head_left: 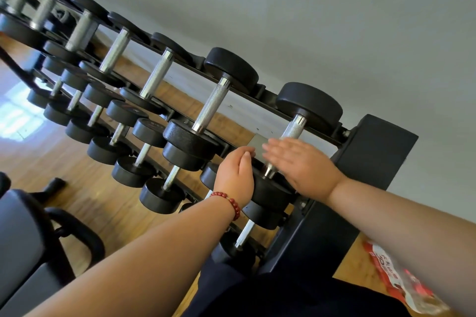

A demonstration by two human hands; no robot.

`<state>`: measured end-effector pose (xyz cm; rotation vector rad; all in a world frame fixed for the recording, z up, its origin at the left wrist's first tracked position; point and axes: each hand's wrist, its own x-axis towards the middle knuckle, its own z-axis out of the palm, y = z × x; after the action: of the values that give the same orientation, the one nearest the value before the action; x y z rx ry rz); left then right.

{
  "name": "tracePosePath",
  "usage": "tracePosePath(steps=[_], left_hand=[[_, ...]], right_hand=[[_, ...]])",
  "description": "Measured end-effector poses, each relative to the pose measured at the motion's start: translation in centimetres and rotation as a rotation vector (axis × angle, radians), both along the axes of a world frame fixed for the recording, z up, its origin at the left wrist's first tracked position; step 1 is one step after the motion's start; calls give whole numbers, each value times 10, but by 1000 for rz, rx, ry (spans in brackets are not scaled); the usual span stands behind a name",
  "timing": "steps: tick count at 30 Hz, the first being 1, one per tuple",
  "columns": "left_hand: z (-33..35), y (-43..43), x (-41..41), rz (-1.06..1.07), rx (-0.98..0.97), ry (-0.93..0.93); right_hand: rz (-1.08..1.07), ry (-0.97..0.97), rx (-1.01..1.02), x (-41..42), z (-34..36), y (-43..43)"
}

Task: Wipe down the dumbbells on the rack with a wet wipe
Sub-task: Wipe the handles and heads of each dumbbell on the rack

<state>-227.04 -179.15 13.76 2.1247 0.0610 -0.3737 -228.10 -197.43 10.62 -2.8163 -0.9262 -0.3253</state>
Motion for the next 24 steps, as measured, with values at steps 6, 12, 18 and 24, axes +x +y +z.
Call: tracePosePath(steps=[6,12,18,24], left_hand=[[-3,1,-1,13,-13,0],[-2,0,0,19,-38,-21],[-1,5,0,-7,-60,4],[-8,18,0,-81,-38,92]], right_hand=[[-300,-36,57,16,6,-3],[45,-4,15,2,4,-7],[50,89,53,-5,-3,3],[83,77,-87,14,16,-19]])
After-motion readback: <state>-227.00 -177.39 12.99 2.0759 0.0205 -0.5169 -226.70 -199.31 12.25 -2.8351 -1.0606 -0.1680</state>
